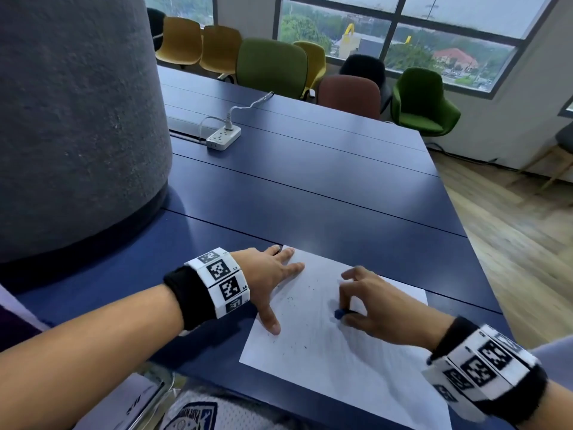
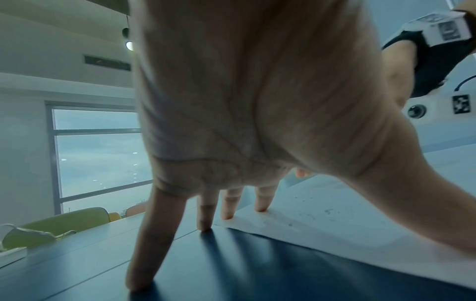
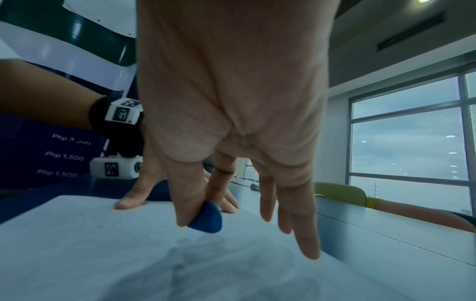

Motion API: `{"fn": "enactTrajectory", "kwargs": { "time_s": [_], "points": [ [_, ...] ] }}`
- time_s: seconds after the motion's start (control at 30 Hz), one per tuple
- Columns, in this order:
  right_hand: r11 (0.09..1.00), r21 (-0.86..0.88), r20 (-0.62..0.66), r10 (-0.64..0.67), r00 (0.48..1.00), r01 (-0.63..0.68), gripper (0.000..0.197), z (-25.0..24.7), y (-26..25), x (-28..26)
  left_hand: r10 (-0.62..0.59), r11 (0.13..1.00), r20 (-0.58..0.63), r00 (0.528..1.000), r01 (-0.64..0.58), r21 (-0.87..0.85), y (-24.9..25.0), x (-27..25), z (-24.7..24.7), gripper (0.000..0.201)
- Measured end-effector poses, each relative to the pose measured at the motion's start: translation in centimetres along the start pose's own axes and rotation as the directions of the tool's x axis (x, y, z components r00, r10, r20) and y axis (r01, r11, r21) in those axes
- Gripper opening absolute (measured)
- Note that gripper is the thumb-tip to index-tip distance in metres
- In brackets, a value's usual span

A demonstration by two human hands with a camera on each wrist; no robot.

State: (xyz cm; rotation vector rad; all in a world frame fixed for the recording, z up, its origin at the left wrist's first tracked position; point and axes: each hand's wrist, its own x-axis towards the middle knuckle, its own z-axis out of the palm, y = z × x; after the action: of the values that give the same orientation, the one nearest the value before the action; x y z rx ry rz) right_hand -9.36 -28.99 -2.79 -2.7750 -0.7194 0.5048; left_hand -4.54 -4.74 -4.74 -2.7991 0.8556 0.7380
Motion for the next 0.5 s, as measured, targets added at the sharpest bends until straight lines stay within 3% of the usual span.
{"fn": "enactTrajectory", "kwargs": {
  "time_s": [0.13,0.37,0.5],
  "points": [
    [0.998,0.031,0.133,0.056,0.99,-0.061,0.019,0.9,0.9,-2.7,-0.004,1.0,0.003,1.0,0.004,-0.021,0.0,-0.2,0.1,0.135],
    [0.995,0.061,0.099,0.074,0.992,-0.08,0.019,0.9,0.8,-2.8,-0.051,0.996,0.023,0.998,0.052,-0.074,-0.9,-2.1,-0.3,0.113],
    [0.994,0.072,0.083,0.076,0.994,-0.082,0.015,0.8,0.6,-2.7,0.05,0.994,-0.069,0.996,-0.043,0.096,2.4,-3.9,1.6,0.097]
  ]
}}
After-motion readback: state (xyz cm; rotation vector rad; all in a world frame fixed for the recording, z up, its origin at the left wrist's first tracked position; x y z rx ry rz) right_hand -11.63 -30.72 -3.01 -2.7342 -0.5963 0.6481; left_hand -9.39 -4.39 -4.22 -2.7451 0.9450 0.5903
